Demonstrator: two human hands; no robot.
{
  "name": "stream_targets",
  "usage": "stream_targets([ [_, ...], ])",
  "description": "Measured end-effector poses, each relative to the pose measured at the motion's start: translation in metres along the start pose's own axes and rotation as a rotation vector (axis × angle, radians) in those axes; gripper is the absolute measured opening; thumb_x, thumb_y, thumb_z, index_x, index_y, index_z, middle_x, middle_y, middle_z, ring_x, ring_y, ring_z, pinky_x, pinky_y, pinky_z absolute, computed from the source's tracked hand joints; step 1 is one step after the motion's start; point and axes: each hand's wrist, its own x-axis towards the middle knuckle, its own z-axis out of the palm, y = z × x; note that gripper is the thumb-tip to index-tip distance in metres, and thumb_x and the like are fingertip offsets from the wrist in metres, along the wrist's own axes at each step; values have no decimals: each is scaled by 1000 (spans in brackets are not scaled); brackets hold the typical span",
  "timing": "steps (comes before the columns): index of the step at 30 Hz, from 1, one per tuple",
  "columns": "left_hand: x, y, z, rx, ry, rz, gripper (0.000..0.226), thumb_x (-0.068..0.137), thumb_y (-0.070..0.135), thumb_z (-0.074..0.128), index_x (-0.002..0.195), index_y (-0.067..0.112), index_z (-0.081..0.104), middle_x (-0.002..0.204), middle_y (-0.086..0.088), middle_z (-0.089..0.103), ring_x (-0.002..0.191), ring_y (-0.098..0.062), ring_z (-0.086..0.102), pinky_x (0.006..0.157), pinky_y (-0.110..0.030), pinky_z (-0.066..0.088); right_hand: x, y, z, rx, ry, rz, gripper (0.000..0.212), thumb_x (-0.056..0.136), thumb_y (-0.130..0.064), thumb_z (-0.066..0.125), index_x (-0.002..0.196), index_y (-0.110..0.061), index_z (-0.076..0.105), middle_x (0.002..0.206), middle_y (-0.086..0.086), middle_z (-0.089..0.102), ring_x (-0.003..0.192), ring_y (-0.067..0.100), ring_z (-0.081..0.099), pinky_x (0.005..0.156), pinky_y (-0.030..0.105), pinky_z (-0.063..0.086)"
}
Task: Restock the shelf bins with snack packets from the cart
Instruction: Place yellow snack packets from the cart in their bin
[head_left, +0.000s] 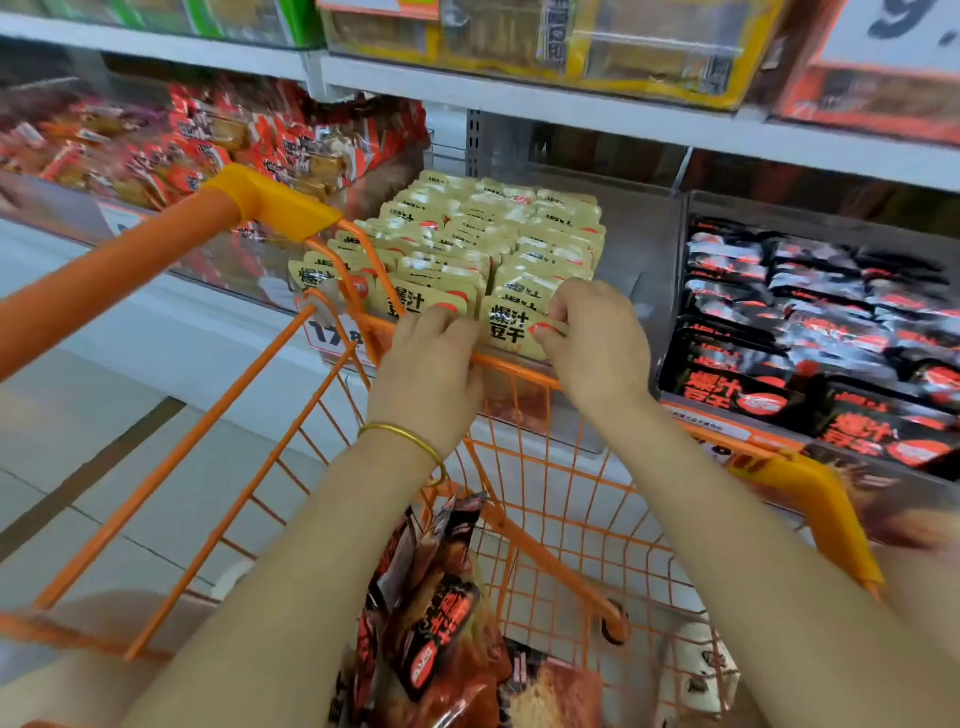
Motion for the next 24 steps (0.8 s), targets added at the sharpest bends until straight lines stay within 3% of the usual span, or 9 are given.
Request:
stream_targets([
  [6, 1, -1, -10, -104, 8, -52, 31, 83, 4, 57, 111, 14, 62, 114, -6, 54, 113, -28, 42, 94, -31, 36, -2, -1, -10, -52, -104, 13, 30, 90, -25, 62, 111, -7, 53, 117, 12, 52, 105, 30, 52, 73, 33, 39],
  [8, 2, -5, -12, -54, 28, -74, 32, 82, 6, 57, 111, 16, 64, 112, -6, 55, 111, -29, 41, 91, -26, 29, -12, -7, -20, -67, 13, -83, 37, 87, -22, 65, 116, -6, 50, 118, 14, 48, 105, 31, 50, 76, 35, 40],
  [11, 1, -8, -13, -6, 54, -90, 29, 81, 9, 58, 108, 18, 64, 107, -8, 54, 108, -30, 41, 81, -18, 22, -36, -20, -34, 26, 318, -341, 24, 83, -10, 66, 104, -6, 55, 102, 12, 53, 90, 28, 54, 63, 30, 40],
  [13, -1, -5, -13, -22, 41, -121, 28, 81, 8, 57, 108, 15, 62, 107, -10, 51, 109, -30, 40, 84, -23, 27, -57, -25, -23, 64, 115, -398, 13, 87, -12, 59, 99, -12, 53, 94, 5, 53, 82, 24, 55, 59, 34, 45],
  [16, -1, -4, -15, -87, 5, -130, 28, 79, 5, 56, 106, 11, 60, 104, -12, 51, 106, -30, 44, 86, -37, 42, -84, -14, 29, 31, -593, -267, 8, 94, -15, 50, 102, -19, 50, 85, -1, 52, 79, 23, 56, 67, 40, 51],
  [18, -3, -4, -13, -120, -27, -124, 28, 79, 4, 54, 106, 12, 59, 100, -11, 52, 101, -29, 47, 84, -40, 45, -101, 0, 61, 107, -863, -97, 14, 97, -15, 47, 110, -18, 49, 92, 2, 54, 79, 24, 58, 68, 39, 50],
  [20, -5, -4, -12, -151, -43, -125, 28, 81, 3, 53, 107, 12, 58, 97, -8, 50, 97, -28, 49, 84, -39, 46, -115, 9, 79, 165, -982, -16, 27, 98, -14, 46, 124, -19, 48, 108, 8, 57, 86, 24, 61, 65, 34, 49],
  [22, -5, -4, -12, -172, -27, -127, 27, 82, 3, 53, 107, 12, 57, 96, -5, 48, 95, -27, 50, 83, -39, 46, -122, 12, 87, 206, -1039, -33, 36, 98, -10, 44, 134, -17, 45, 130, 8, 52, 103, 23, 57, 58, 17, 42],
  [24, -4, -3, -12, -184, -13, -114, 26, 83, 3, 53, 107, 12, 56, 96, -5, 48, 94, -26, 50, 83, -41, 47, -123, 14, 88, 251, -1054, -11, 41, 97, -8, 44, 138, -14, 42, 143, 7, 42, 124, 22, 48, 67, 8, 43],
])
